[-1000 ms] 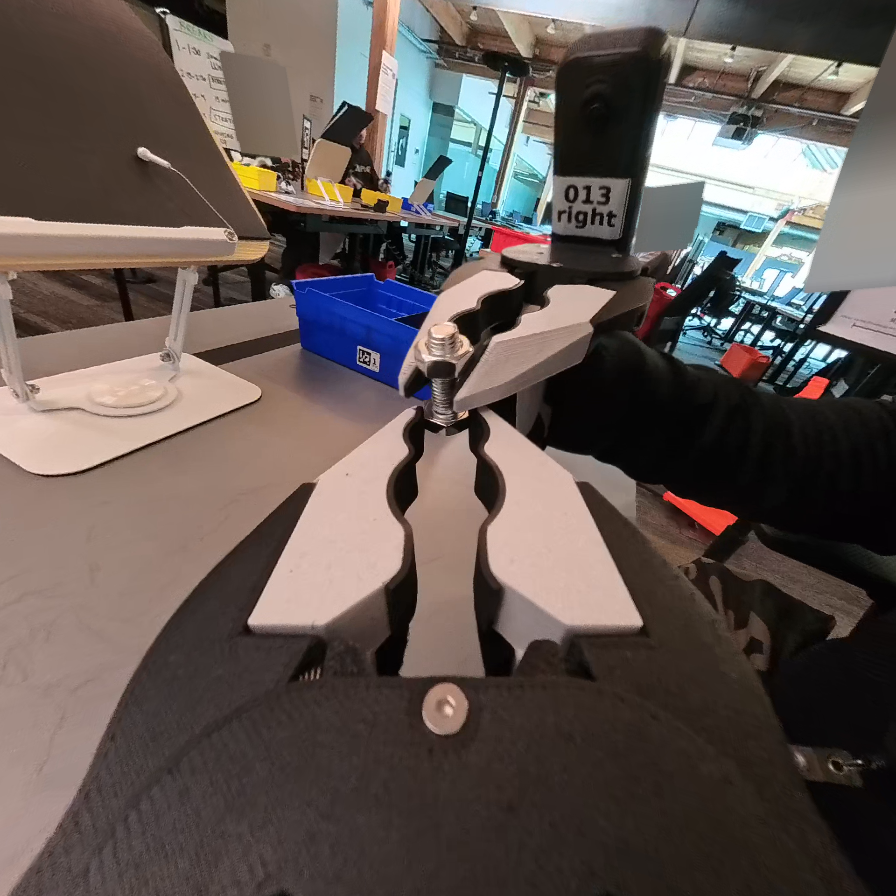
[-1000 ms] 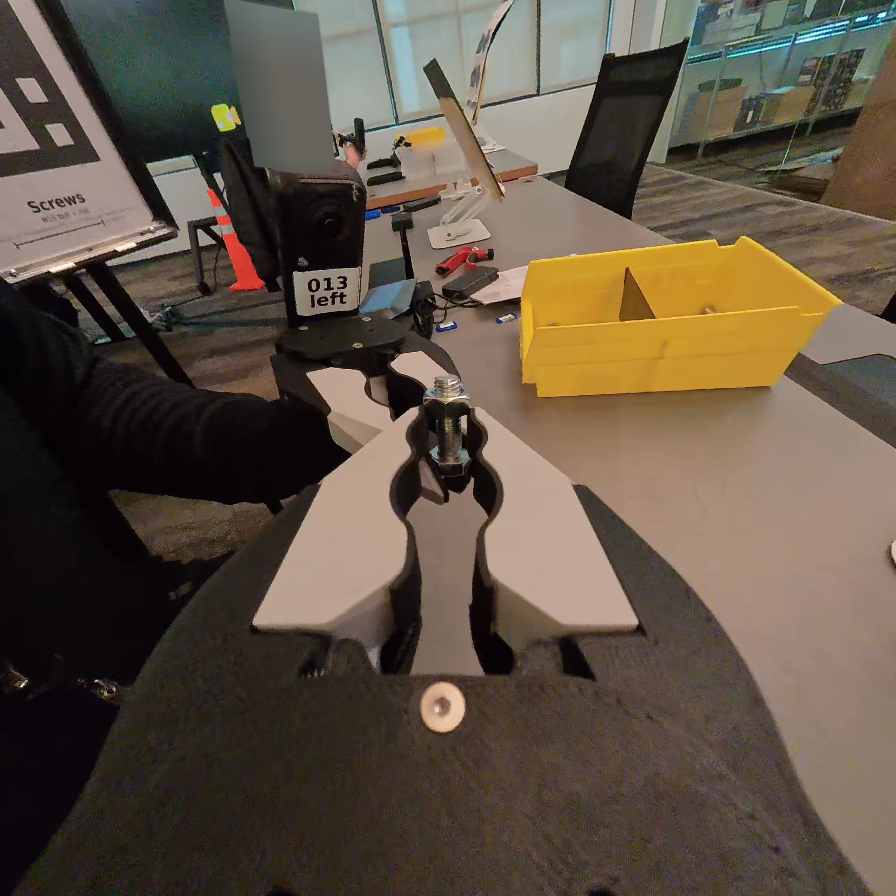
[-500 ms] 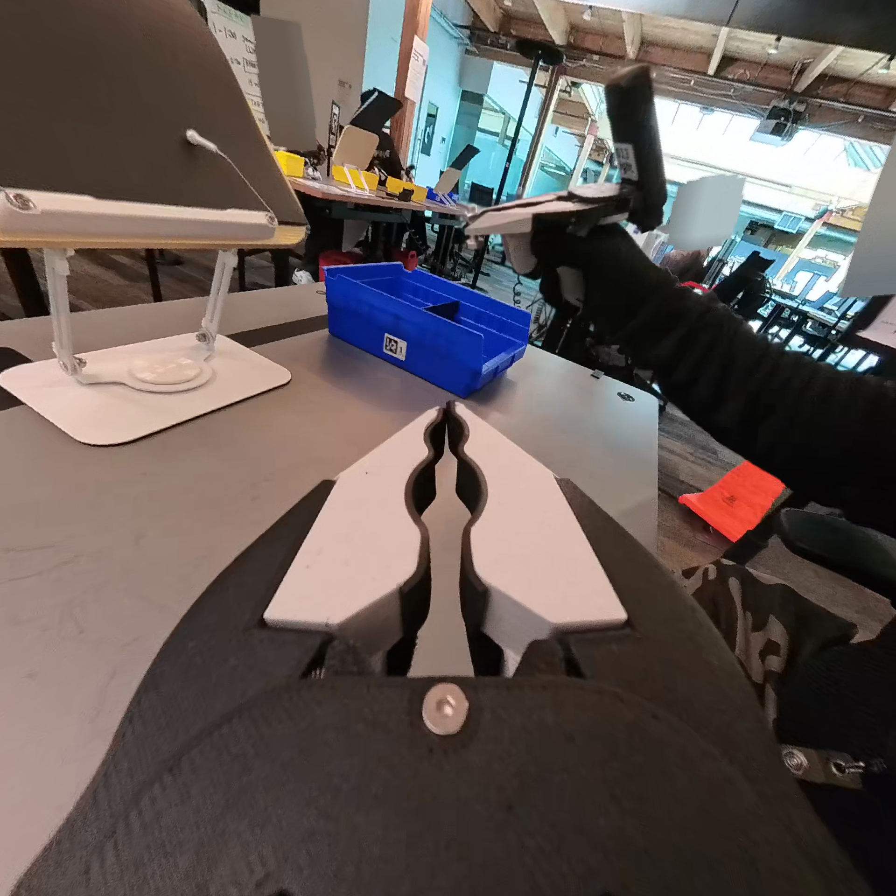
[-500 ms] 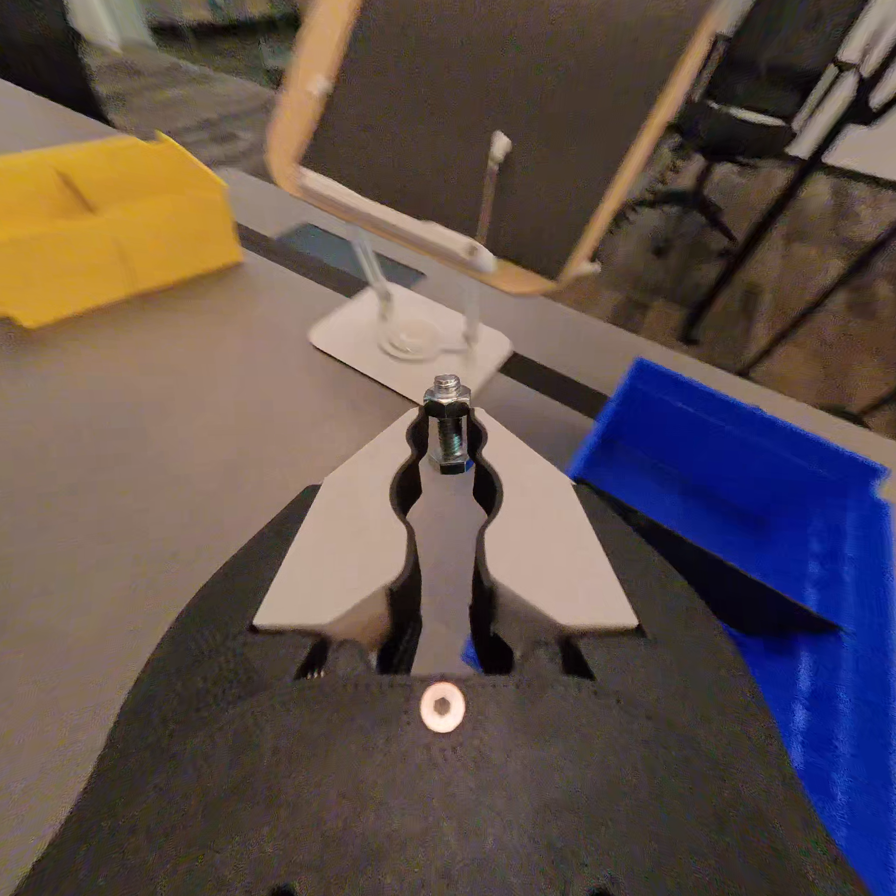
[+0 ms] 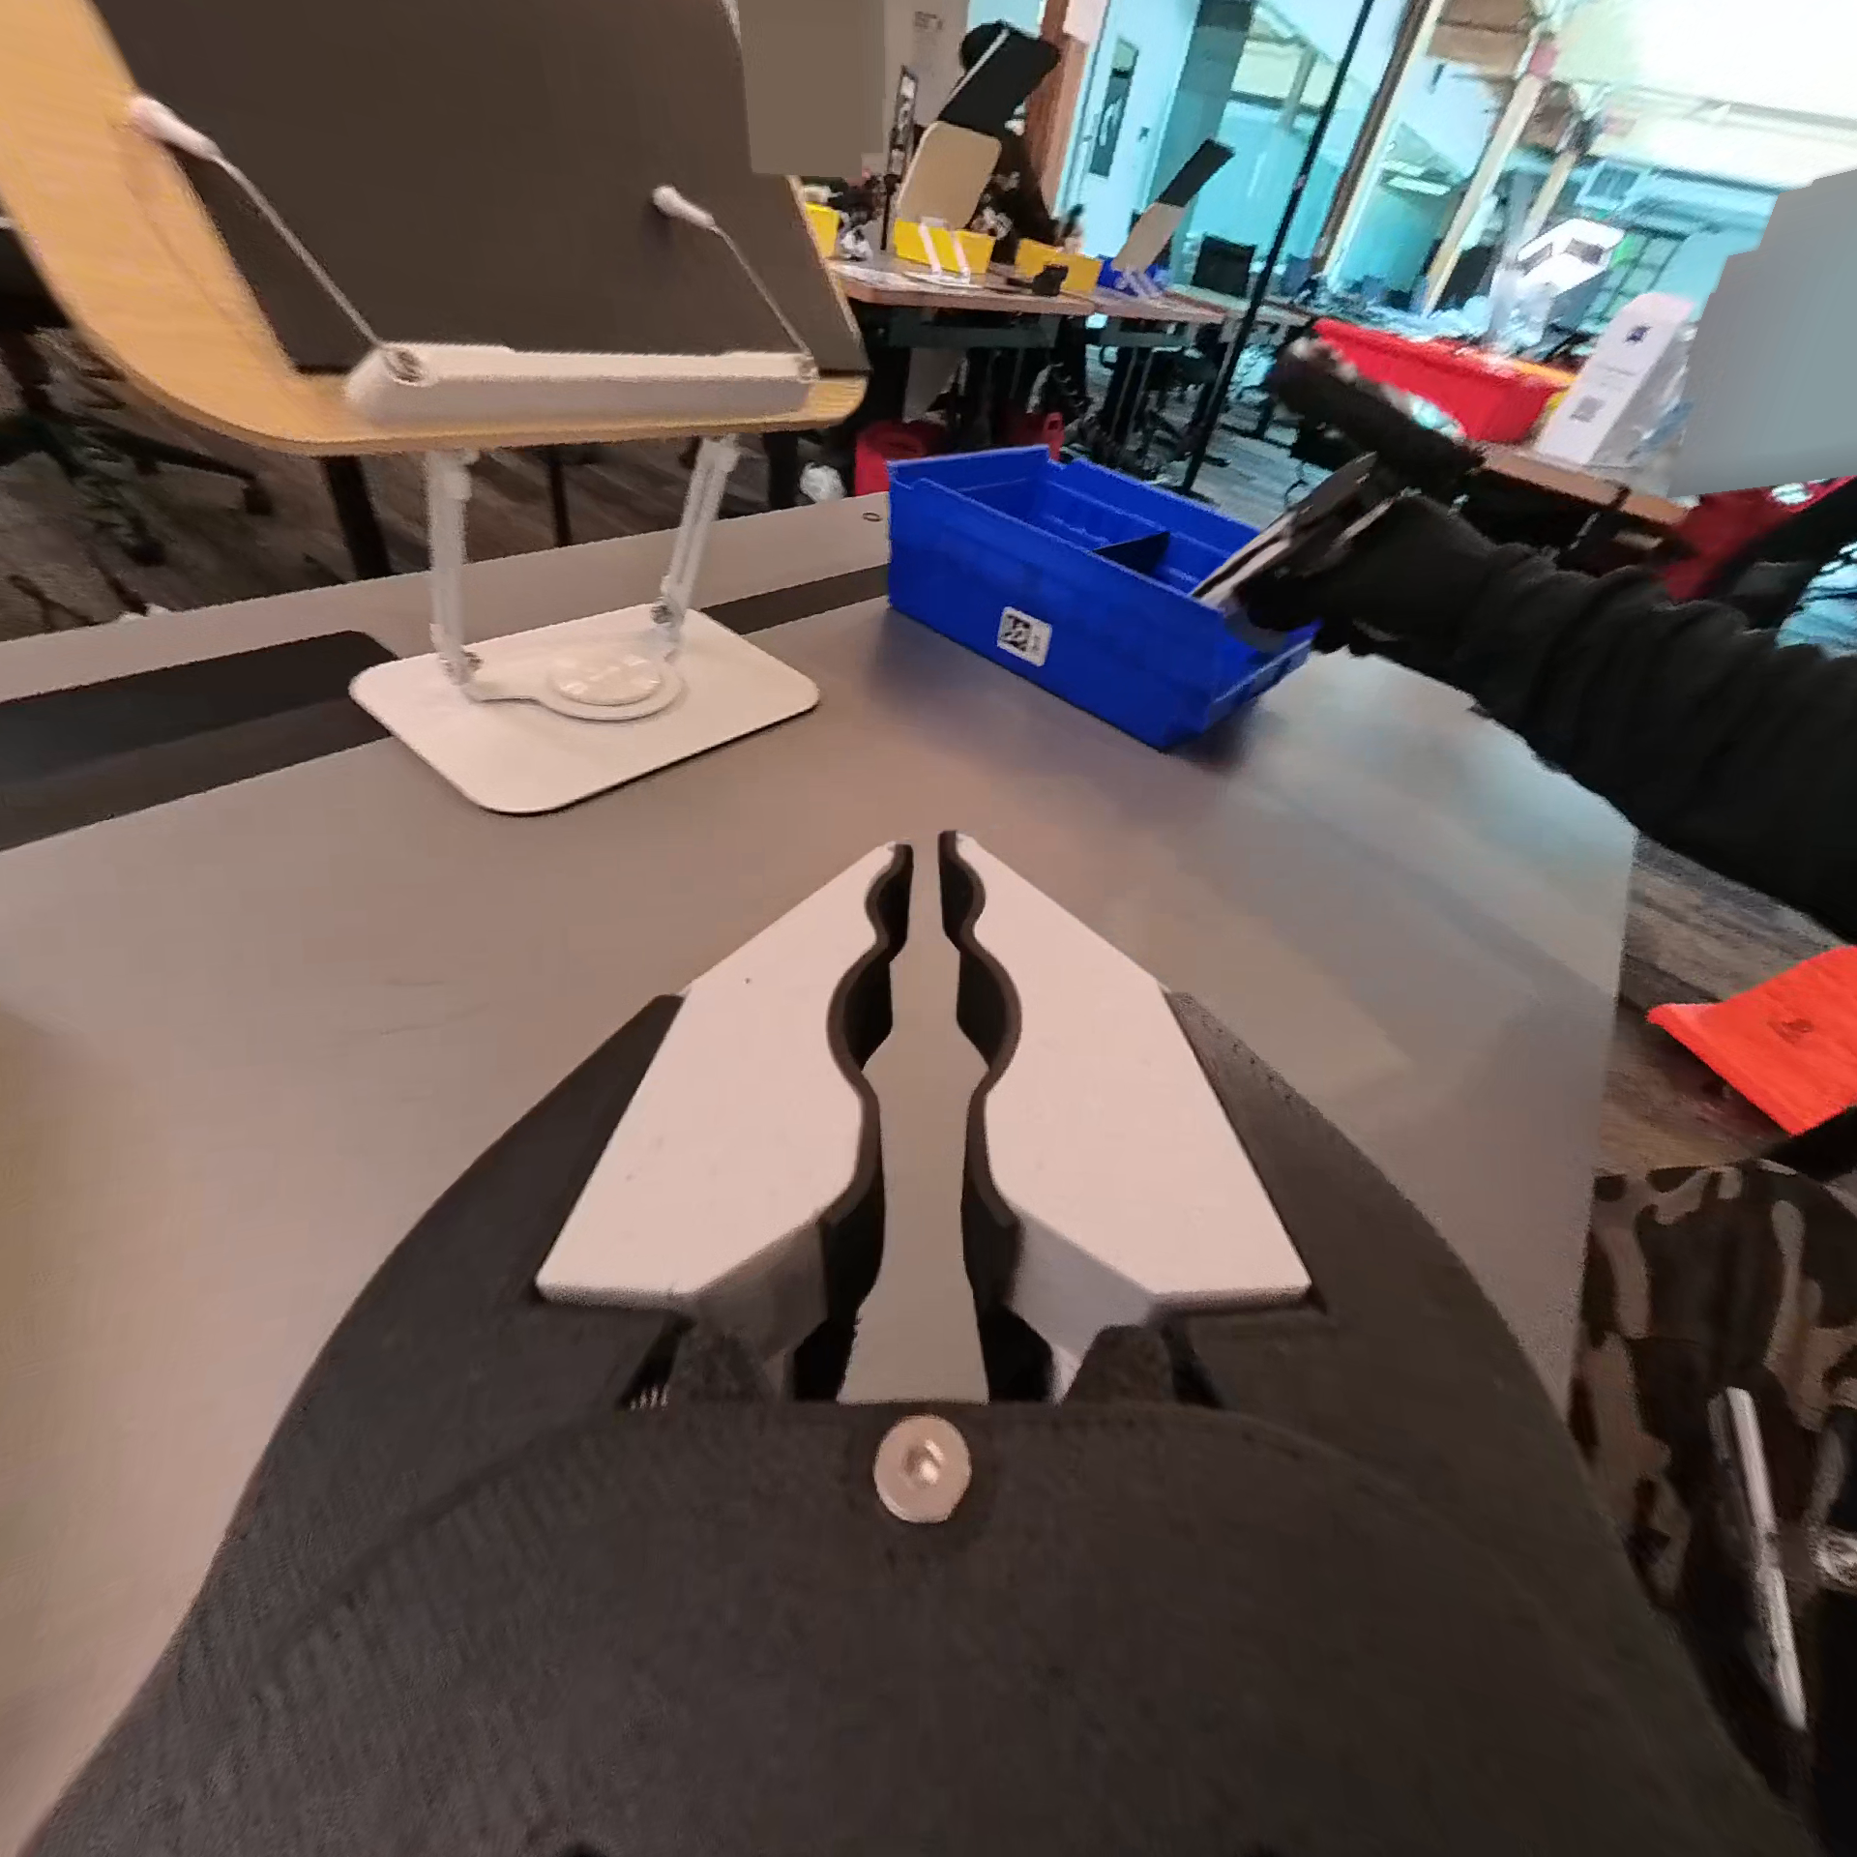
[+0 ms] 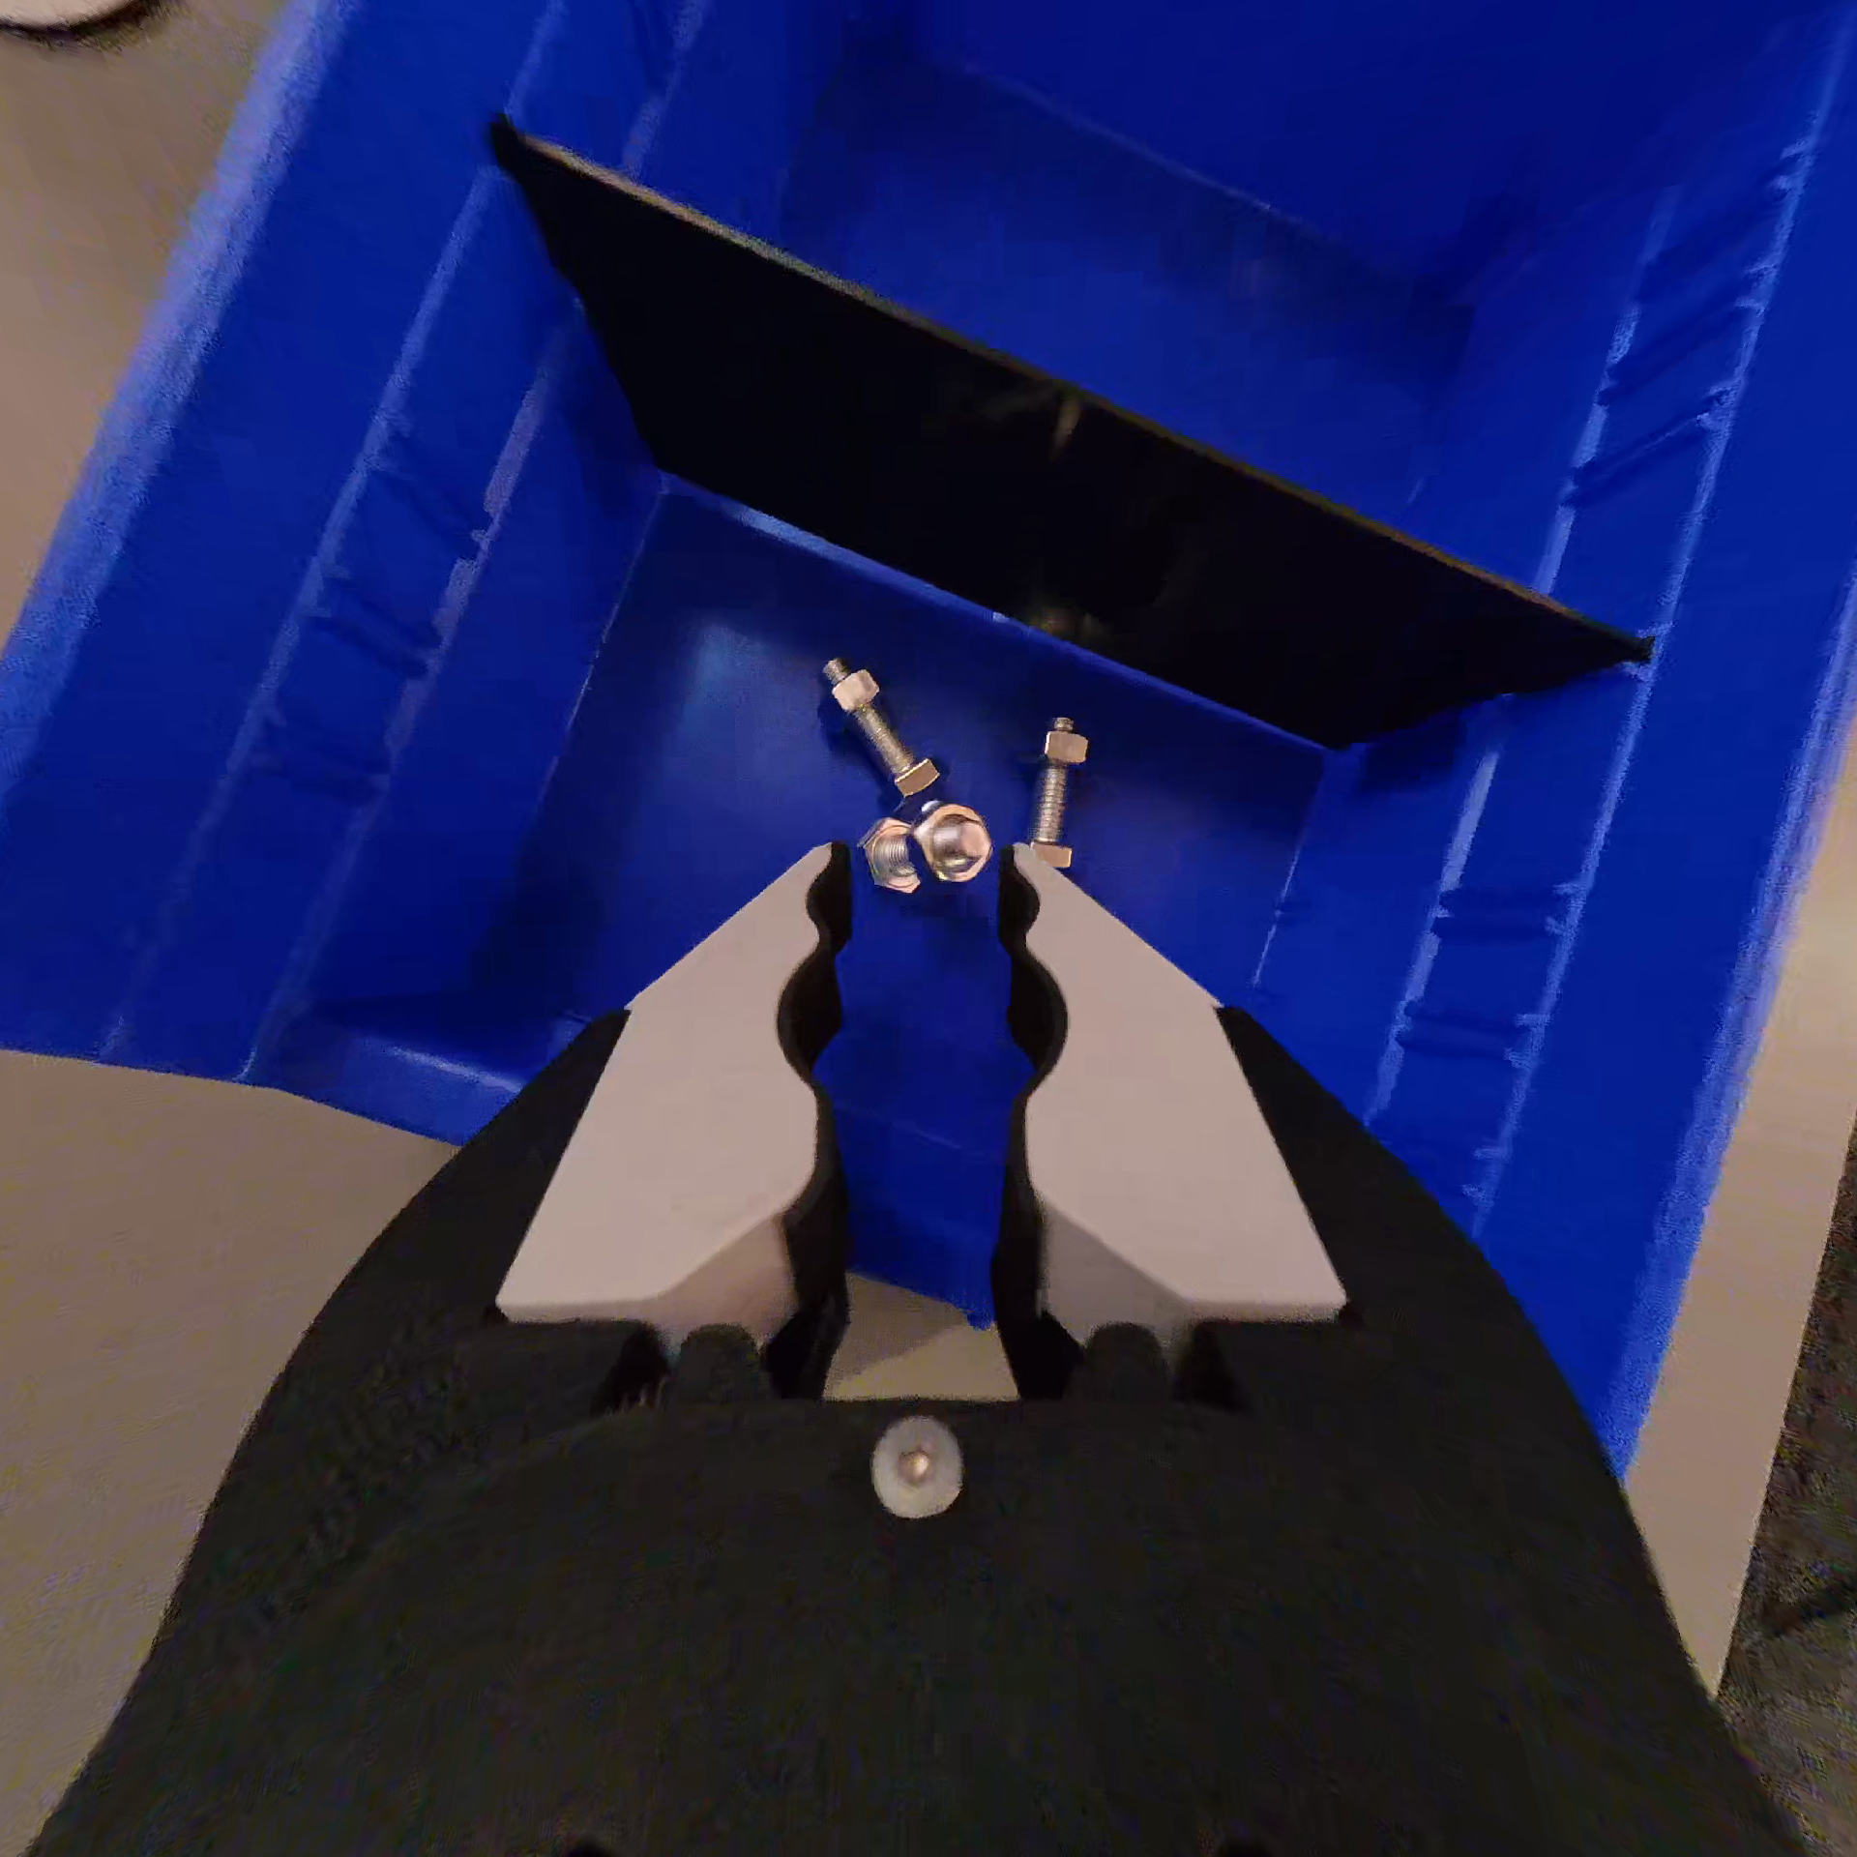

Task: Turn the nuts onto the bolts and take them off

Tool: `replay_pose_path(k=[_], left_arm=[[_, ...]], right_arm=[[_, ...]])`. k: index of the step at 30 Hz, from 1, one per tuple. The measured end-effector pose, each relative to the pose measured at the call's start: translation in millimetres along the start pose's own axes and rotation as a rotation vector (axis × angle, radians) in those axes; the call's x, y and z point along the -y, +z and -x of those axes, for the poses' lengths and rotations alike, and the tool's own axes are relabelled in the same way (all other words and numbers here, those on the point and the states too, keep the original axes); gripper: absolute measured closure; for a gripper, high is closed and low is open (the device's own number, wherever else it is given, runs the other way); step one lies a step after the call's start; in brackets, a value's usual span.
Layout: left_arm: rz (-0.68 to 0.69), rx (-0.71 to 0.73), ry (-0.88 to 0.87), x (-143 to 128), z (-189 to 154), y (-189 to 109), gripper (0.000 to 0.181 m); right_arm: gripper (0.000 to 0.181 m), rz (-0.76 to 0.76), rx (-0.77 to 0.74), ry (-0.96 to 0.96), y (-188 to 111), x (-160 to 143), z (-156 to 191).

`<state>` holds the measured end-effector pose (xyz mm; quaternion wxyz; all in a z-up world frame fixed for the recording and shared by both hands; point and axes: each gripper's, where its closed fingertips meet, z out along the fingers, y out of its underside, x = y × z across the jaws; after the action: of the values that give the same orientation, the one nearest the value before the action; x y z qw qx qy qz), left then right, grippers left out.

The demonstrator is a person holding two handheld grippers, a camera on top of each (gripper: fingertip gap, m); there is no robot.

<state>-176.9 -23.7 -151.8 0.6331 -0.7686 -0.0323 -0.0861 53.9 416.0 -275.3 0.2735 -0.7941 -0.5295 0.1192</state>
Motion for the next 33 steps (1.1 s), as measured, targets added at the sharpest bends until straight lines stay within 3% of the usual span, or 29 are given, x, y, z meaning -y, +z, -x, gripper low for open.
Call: replay_pose_path(k=[4, 8, 13, 17, 20, 25, 27, 33], left_arm=[[0.028, 0.105, 0.067, 11, 31, -23, 0.174], [0.04, 0.287, 0.151, 41, 90, -65, 0.173], [0.152, 0.492, 0.23, 77, 182, -111, 0.165], [0.309, 0.541, 0.271, 80, 253, -108, 0.163], [0.47, 0.541, 0.349, 66, 303, -84, 0.163], [0.825, 0.505, 0.416, 1, 387, -50, 0.157], [0.859, 0.477, 0.422, -9, 409, -37, 0.153], [1.094, 0.344, 0.436, -49, 439, -23, 0.111]], right_arm=[[0.155, -0.082, 0.004, 0.009, -22, 18, 1], [0.162, -0.207, -0.003, -0.054, -60, 41, 27], [0.163, -0.34, 0.072, -0.167, -102, 62, 96], [0.165, -0.406, 0.145, -0.266, -122, 69, 158], [0.165, -0.428, 0.206, -0.31, -126, 69, 197], [0.167, -0.455, 0.303, -0.315, -124, 64, 245], [0.167, -0.448, 0.323, -0.32, -118, 59, 256], [0.167, -0.418, 0.356, -0.306, -100, 50, 263]])
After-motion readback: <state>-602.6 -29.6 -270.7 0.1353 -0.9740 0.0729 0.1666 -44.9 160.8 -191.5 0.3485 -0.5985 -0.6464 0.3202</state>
